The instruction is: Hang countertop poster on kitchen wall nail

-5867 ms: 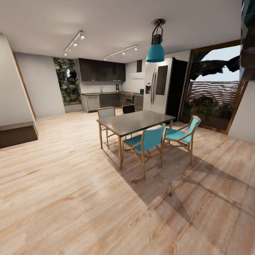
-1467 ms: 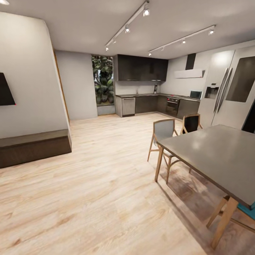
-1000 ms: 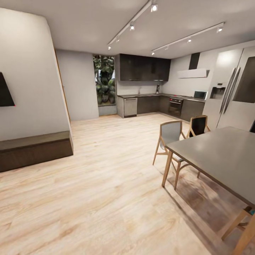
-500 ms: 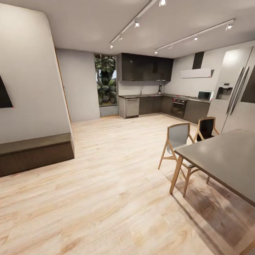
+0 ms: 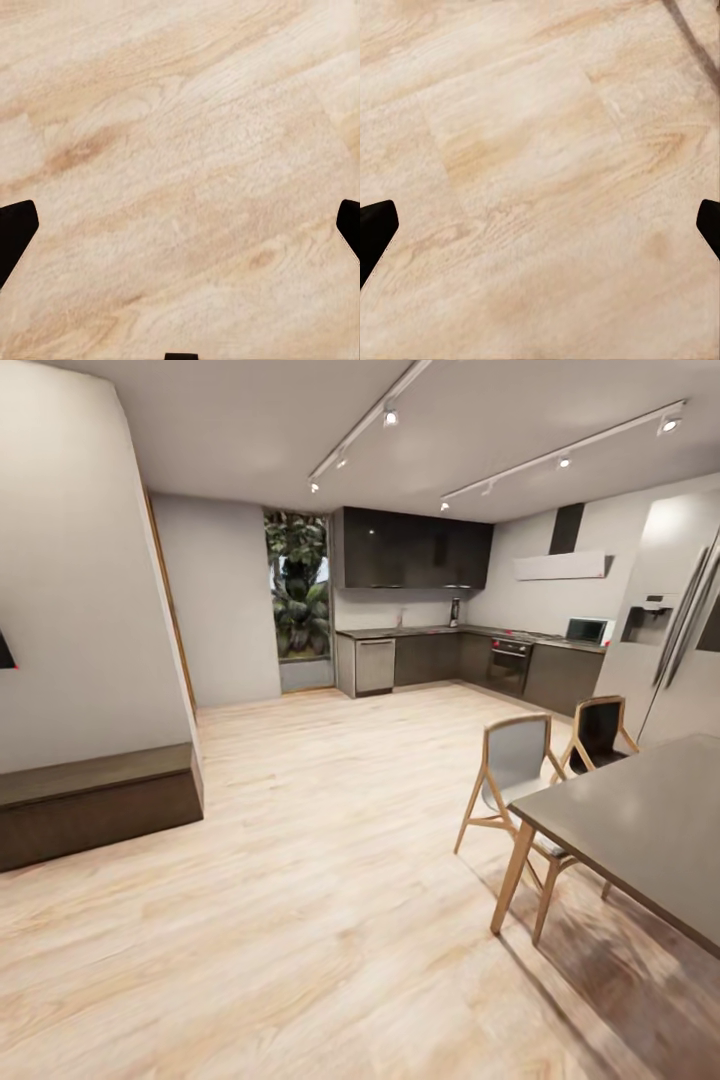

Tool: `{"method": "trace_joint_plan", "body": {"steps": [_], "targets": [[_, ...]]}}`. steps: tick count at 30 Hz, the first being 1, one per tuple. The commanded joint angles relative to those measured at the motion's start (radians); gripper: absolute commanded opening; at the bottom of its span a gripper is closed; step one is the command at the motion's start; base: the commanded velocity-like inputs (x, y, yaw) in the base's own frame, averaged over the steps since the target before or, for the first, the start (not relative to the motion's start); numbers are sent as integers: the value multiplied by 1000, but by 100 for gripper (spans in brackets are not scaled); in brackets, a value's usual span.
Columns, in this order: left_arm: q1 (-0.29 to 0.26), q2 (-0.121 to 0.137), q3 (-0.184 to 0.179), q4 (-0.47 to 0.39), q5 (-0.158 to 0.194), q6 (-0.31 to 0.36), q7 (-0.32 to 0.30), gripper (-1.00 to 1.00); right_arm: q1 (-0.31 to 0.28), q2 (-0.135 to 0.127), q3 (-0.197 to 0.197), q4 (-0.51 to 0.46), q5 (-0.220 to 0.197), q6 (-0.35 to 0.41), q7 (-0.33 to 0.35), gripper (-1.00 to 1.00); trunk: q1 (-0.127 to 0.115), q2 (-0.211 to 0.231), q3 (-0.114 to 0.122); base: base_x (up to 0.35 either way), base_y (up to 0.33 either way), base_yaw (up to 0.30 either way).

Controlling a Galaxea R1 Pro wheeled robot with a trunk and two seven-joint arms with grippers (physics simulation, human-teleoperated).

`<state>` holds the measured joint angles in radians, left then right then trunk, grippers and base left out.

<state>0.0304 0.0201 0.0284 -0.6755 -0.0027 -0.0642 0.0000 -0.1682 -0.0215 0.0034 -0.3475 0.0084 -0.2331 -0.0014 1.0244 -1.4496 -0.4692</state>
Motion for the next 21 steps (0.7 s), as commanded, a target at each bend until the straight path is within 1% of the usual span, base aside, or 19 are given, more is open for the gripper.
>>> {"method": "trace_joint_plan", "body": {"steps": [1,8,17,21], "targets": [[0,0,1,-1,0,-2,0,100,-1,0,0,1,1,-3,0,100,1,0,-1,339,1,0],[0,11,1,-1,1,-2,0,100,-1,0,0,1,1,-3,0,100,1,0,-1,327,0,0],[0,12,-1,-1,1,0,1,100,-1,0,0,1,1,-4,0,100,1,0,-1,92,0,0],[0,12,-1,-1,1,2,1,100,-1,-1,-1,1,1,-4,0,100,1,0,-1,255,0,0]]}}
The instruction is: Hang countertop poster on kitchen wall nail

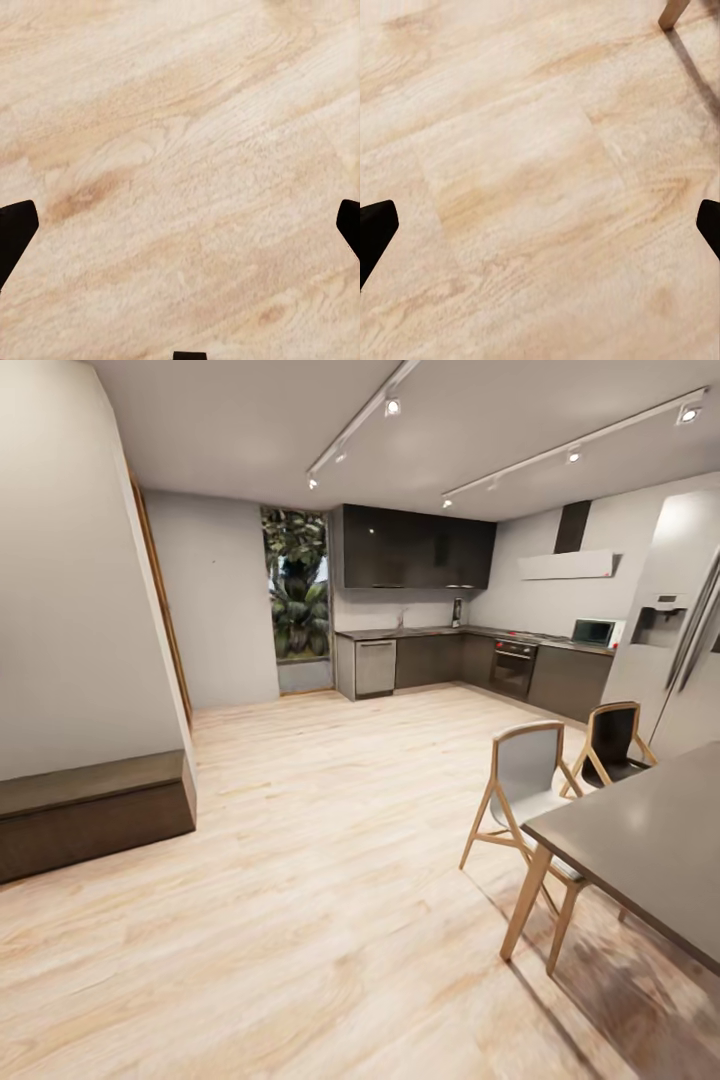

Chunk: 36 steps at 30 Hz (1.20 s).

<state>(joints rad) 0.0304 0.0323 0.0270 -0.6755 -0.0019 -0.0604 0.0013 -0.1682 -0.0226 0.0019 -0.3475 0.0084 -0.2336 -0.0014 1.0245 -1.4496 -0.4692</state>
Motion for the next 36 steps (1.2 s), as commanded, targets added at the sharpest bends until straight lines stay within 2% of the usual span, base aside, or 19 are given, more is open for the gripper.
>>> {"method": "trace_joint_plan", "body": {"steps": [1,18,36], "targets": [[0,0,1,-1,0,-2,0,100,-1,0,0,1,1,-3,0,100,1,0,-1,295,0,0],[0,0,2,-1,0,-2,-1,100,-1,1,1,1,1,-3,0,100,1,0,-1,330,5,0],[0,1,2,-1,0,-2,-1,100,-1,1,1,1,1,-3,0,100,1,0,-1,337,80,0]]}}
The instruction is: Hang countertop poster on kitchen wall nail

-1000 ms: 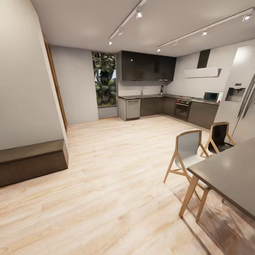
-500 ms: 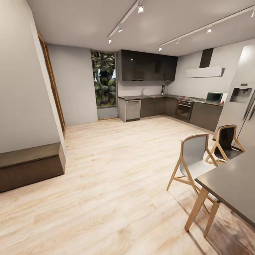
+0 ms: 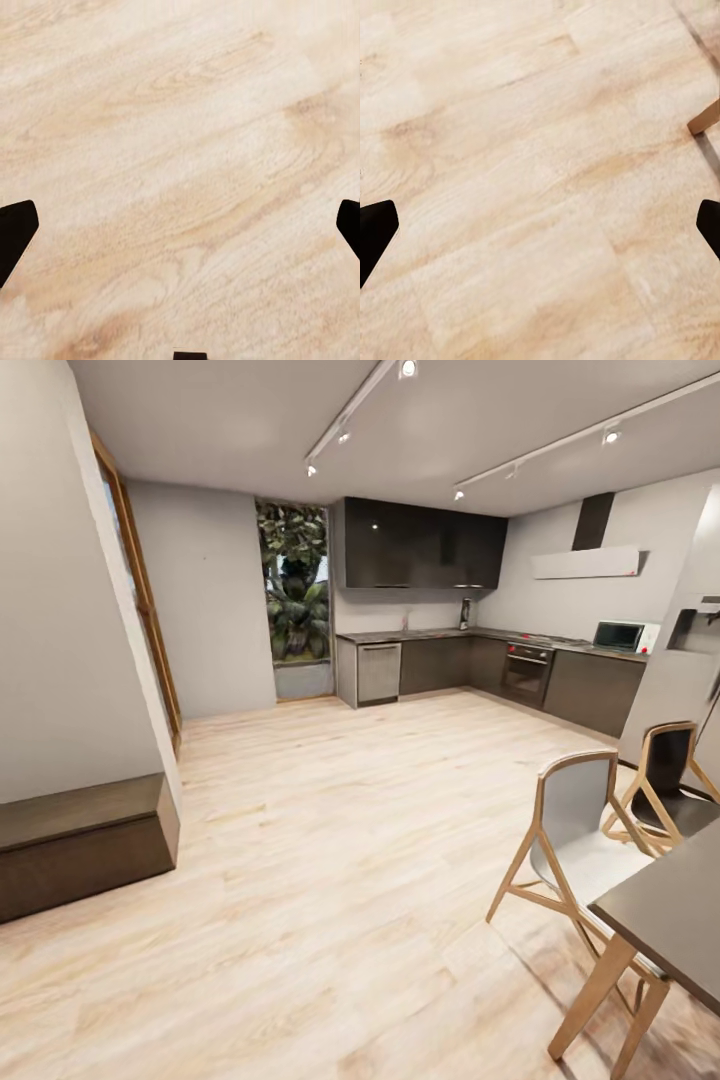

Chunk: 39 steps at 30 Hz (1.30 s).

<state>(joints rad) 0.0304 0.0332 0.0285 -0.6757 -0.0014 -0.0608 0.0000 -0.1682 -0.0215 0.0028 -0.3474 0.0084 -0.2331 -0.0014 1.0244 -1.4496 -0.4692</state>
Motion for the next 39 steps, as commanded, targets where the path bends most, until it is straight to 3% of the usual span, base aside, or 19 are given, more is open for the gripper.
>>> {"method": "trace_joint_plan", "body": {"steps": [1,9,39], "targets": [[0,0,1,-1,0,-2,0,100,-1,0,0,1,1,-3,0,100,1,0,-1,337,89,0],[0,0,1,-1,0,-2,0,100,-1,0,0,1,1,-3,0,100,1,0,-1,337,92,-57],[0,1,1,-1,0,-2,0,100,-1,0,0,1,1,-3,0,100,1,0,-1,337,110,-200]]}}
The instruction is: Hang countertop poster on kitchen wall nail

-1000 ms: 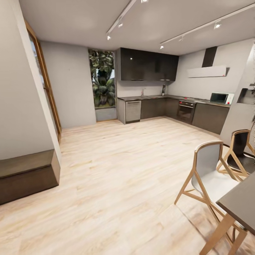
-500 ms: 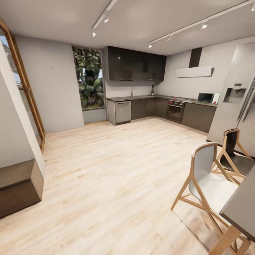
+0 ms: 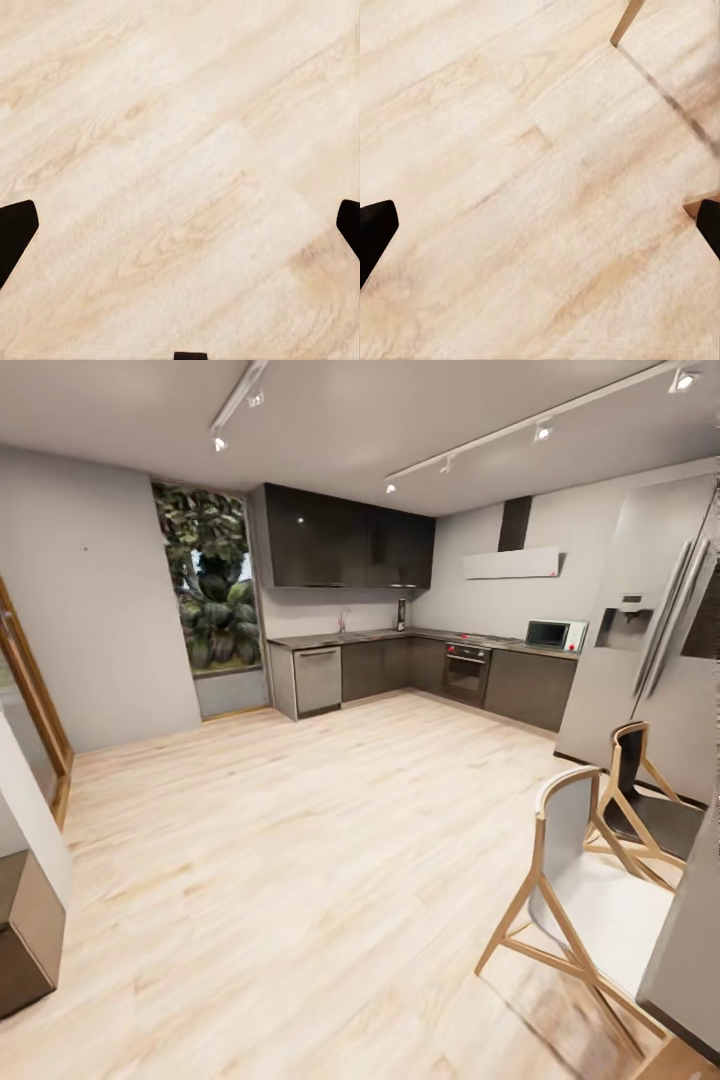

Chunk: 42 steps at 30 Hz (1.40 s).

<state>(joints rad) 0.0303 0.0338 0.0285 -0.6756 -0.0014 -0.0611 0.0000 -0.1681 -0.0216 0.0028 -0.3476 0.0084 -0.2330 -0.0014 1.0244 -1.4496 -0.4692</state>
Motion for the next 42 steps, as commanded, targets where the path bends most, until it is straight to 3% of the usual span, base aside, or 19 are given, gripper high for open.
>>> {"method": "trace_joint_plan", "body": {"steps": [1,42], "targets": [[0,0,1,-1,0,-2,0,100,-1,0,0,1,1,-3,0,100,1,0,-1,337,117,-191],[0,0,2,-1,0,-2,0,100,-1,0,0,1,1,-4,0,100,1,0,-1,337,113,-26]]}}
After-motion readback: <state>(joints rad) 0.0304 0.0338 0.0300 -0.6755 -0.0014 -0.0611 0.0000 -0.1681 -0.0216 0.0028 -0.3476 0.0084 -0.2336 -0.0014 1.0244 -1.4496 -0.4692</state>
